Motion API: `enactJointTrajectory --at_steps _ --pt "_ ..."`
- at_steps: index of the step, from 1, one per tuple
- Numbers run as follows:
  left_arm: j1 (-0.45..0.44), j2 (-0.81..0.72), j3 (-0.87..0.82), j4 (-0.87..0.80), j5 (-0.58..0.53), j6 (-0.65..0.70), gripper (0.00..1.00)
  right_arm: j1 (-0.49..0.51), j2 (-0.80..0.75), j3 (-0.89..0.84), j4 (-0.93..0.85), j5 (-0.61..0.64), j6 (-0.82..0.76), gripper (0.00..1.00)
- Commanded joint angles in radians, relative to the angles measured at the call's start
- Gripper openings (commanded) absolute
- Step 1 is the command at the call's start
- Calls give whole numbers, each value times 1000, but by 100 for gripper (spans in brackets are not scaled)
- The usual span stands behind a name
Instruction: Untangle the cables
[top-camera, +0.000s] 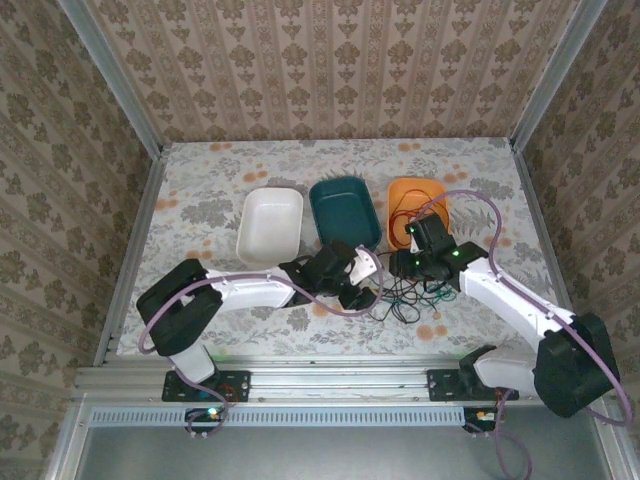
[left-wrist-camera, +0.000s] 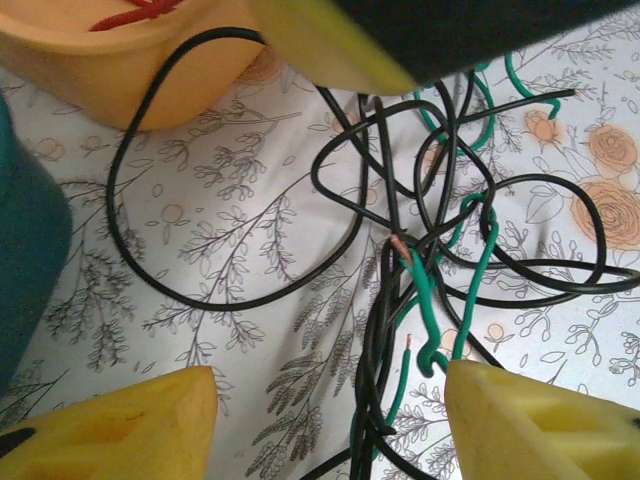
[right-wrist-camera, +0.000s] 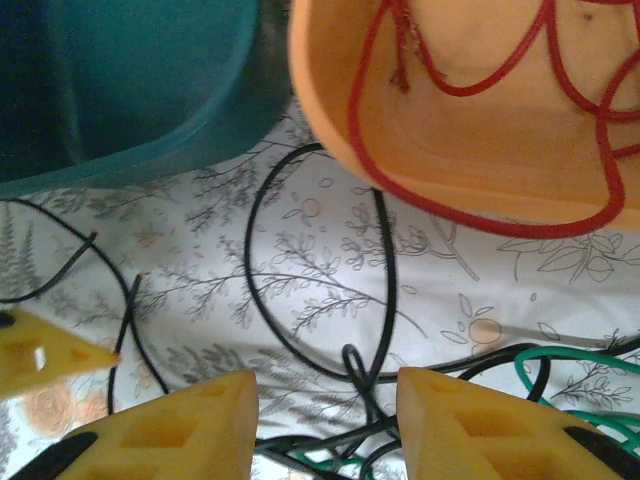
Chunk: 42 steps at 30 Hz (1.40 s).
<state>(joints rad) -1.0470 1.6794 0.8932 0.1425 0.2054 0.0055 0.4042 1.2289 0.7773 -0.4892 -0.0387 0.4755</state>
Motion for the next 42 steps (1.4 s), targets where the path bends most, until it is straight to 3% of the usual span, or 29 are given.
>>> enactJointTrajectory --at_steps 1,4,8,12,14,21,29,36,42 --pt "-5 25 37 -51 45 41 62 -20 43 -10 54 27 21 42" --pt "-5 57 51 -71 47 51 62 -26 78 -16 85 22 20 39" --pt "-5 98 61 -92 37 64 59 -27 94 -18 102 10 29 18" --pt "-4 121 59 -87 25 63 43 -27 40 -20 113 -9 31 6" --pt "-5 123 55 -83 19 63 40 -27 -4 -15 114 -19 28 2" --pt "5 130 29 -63 -10 42 19 -27 -201 46 60 46 35 0" --pt "18 129 -8 -49 -40 22 2 -27 -474 119 79 255 64 2" --pt "28 100 -84 -32 -79 -26 0 -27 -624 187 119 384 35 3" --pt "34 71 -137 -4 -104 -62 0 -27 -667 234 226 310 -30 4"
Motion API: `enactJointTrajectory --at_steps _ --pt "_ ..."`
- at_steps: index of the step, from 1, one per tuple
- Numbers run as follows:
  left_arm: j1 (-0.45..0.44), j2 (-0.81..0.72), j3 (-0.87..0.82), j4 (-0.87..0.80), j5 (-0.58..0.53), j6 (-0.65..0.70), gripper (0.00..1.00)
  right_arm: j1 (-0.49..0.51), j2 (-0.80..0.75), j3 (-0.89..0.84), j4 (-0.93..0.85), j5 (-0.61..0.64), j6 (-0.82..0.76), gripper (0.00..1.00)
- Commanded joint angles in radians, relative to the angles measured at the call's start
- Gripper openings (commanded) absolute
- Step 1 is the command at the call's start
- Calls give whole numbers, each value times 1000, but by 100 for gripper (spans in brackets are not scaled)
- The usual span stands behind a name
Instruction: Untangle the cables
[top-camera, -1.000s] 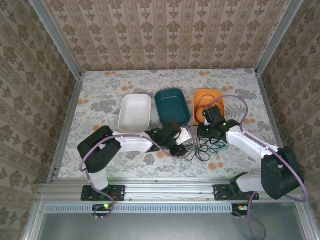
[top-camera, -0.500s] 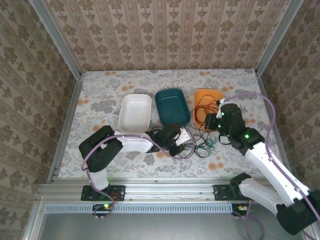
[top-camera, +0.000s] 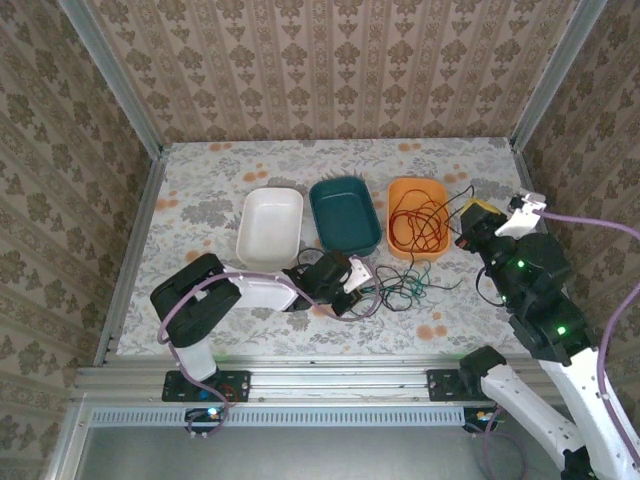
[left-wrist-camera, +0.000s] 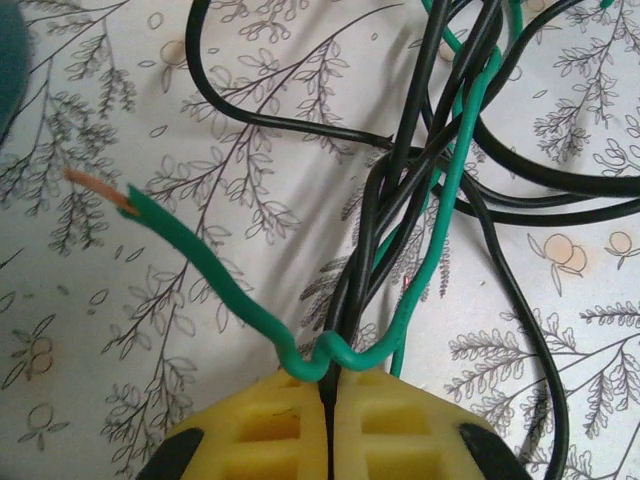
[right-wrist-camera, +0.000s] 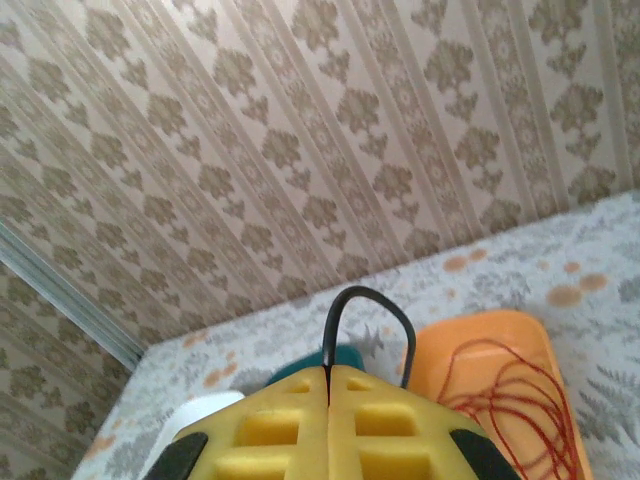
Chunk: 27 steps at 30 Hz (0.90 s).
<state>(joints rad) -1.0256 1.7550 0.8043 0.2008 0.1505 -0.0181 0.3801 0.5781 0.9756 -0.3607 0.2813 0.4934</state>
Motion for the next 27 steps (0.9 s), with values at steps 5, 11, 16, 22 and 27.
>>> enactJointTrajectory --at_steps 5,11,16,22,27 --pt "17 0 -64 -62 -61 -53 0 -3 -11 112 185 -60 -92 4" --pt "20 -9 -80 -63 -73 -60 15 -4 7 237 211 31 -234 3" --pt "22 -11 -85 -64 -71 -60 31 -3 32 309 193 77 -321 4" --pt "25 -14 -79 -64 -62 -52 36 -3 63 216 -4 92 -192 5" --pt "25 -15 -78 -66 -61 -50 38 -1 78 -42 -171 39 105 16"
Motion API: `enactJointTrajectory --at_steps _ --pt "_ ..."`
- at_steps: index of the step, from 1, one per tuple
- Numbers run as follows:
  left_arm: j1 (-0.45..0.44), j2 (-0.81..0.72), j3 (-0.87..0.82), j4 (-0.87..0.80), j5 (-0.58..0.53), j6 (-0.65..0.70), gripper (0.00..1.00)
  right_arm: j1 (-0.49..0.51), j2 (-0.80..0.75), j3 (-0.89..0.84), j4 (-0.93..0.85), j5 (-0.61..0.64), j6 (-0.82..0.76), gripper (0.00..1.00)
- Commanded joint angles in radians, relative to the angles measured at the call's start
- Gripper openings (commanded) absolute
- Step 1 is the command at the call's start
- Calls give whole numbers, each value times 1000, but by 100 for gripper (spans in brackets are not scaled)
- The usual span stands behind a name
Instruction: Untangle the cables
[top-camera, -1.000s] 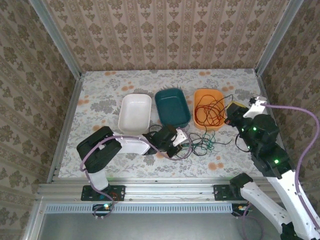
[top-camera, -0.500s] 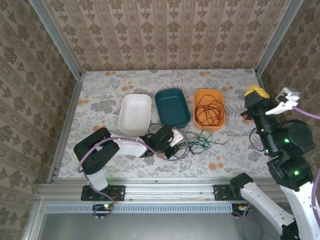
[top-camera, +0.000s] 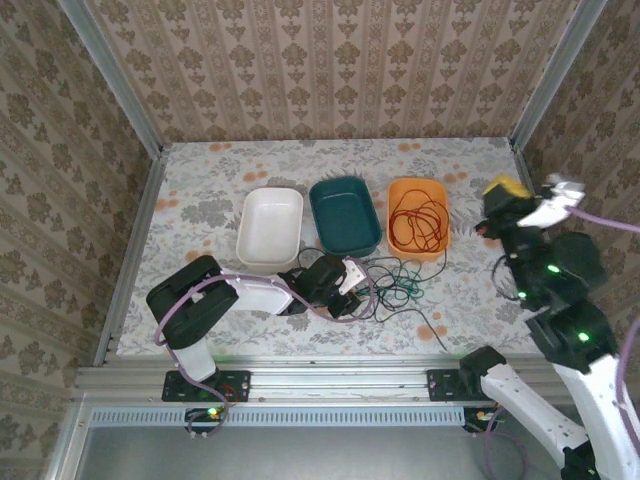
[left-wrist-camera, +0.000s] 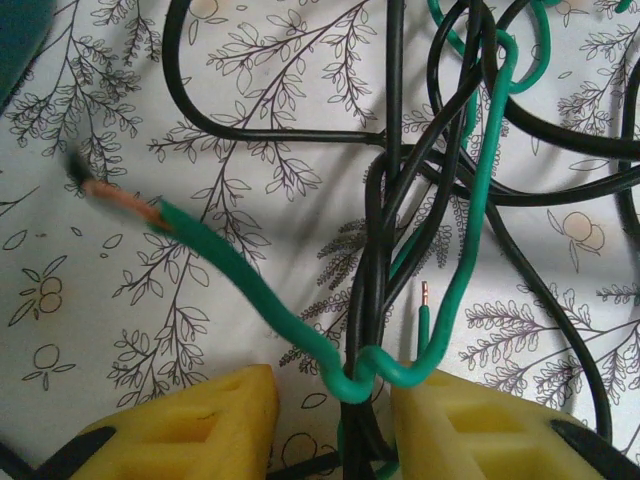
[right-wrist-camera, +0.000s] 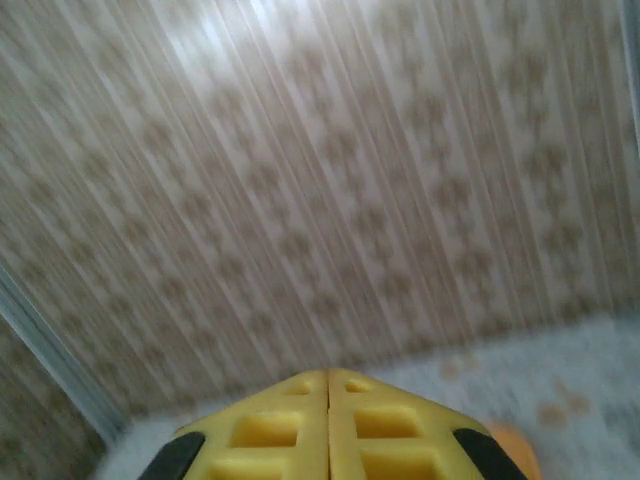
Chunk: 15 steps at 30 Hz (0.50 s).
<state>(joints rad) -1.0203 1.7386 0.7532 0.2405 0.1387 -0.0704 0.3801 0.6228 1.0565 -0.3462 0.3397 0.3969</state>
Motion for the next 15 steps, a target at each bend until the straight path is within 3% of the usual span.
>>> enactJointTrajectory --at_steps 1,4,6,9,15 --pt "20 -1 -28 -106 -50 4 38 0 42 -176 -214 -43 244 20" --pt "19 -5 -32 -101 -50 2 45 3 93 -317 -206 -158 275 35" --pt "19 -9 -35 -99 -52 -2 47 14 147 -400 -137 -302 229 41" --pt "20 -24 -45 -92 -61 -3 50 48 256 -447 -100 -500 154 43" --pt "23 -73 -63 -72 -68 -10 53 136 433 -409 -142 -622 49 45"
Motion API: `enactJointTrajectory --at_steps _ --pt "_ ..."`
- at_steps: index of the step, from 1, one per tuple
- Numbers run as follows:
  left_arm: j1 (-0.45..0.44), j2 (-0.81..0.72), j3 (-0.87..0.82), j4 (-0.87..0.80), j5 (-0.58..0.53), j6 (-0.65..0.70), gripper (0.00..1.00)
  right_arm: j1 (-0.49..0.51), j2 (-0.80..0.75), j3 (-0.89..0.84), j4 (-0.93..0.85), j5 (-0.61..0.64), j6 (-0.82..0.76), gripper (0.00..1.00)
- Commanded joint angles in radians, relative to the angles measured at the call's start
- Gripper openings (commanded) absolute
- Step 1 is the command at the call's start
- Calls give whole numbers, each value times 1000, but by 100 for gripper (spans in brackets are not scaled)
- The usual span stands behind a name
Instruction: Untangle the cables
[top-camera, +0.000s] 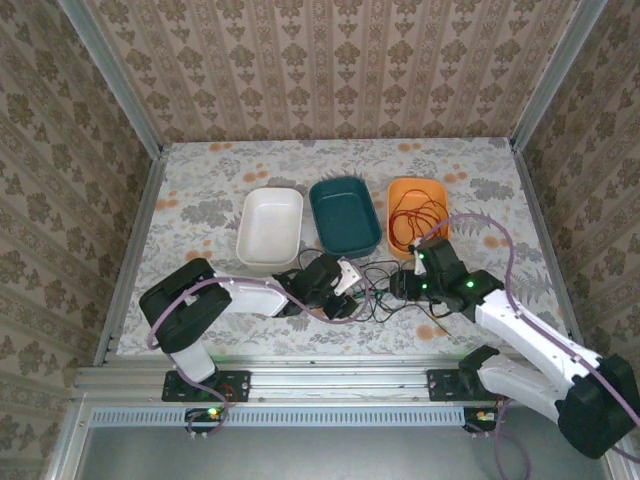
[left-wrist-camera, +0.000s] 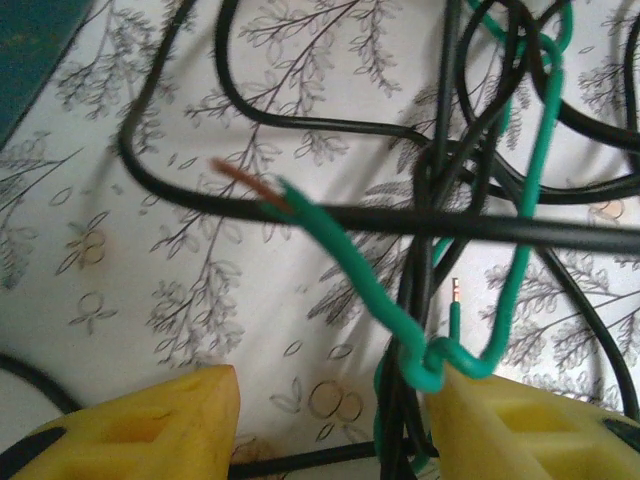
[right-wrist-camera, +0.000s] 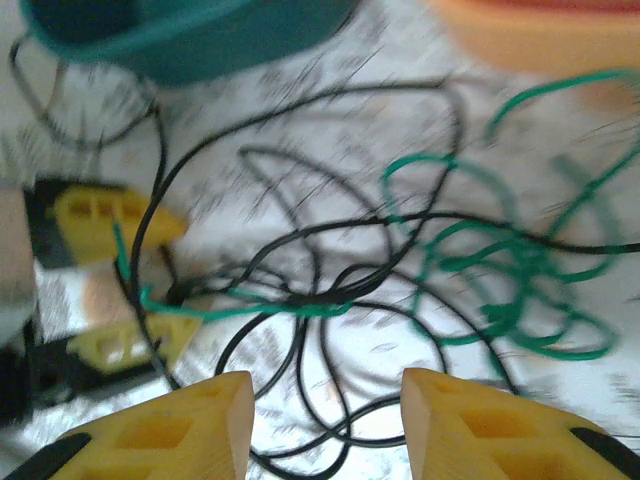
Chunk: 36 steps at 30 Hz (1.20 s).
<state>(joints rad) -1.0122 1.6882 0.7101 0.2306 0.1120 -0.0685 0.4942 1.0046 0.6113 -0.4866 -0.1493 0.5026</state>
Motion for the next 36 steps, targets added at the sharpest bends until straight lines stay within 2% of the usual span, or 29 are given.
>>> enactJointTrajectory --at_steps 1,8,10,11,13,15,17,19,21,23,30,36 --pt "15 -26 -19 -64 -41 -12 53 35 76 41 -4 -127 -61 45" --pt "15 -10 8 -74 -37 -10 54 91 277 81 15 -153 -90 44" --pt "15 -7 13 -76 -35 -9 54 108 327 95 19 -148 -100 39" --pt "15 -6 14 -79 -37 -6 54 113 342 102 15 -139 -102 32" --pt "17 -5 14 -80 -41 -4 54 115 339 118 -5 -60 -94 5" --pt "18 -2 14 -82 -42 -4 54 108 283 118 -9 -18 -85 1" --pt "20 -1 15 -83 -36 -4 54 104 211 108 20 -44 -90 5" --pt "20 1 14 -81 -32 -4 54 104 167 109 19 -76 -94 17" --pt "20 1 12 -81 -29 -4 53 104 160 117 -4 -107 -93 28" --pt "20 2 9 -77 -28 -5 54 109 168 117 -24 -126 -90 34" --pt "19 -1 5 -75 -25 -9 54 119 242 94 -45 -183 -98 41" --pt "20 0 2 -69 -21 -8 54 142 328 110 -86 -155 -105 41"
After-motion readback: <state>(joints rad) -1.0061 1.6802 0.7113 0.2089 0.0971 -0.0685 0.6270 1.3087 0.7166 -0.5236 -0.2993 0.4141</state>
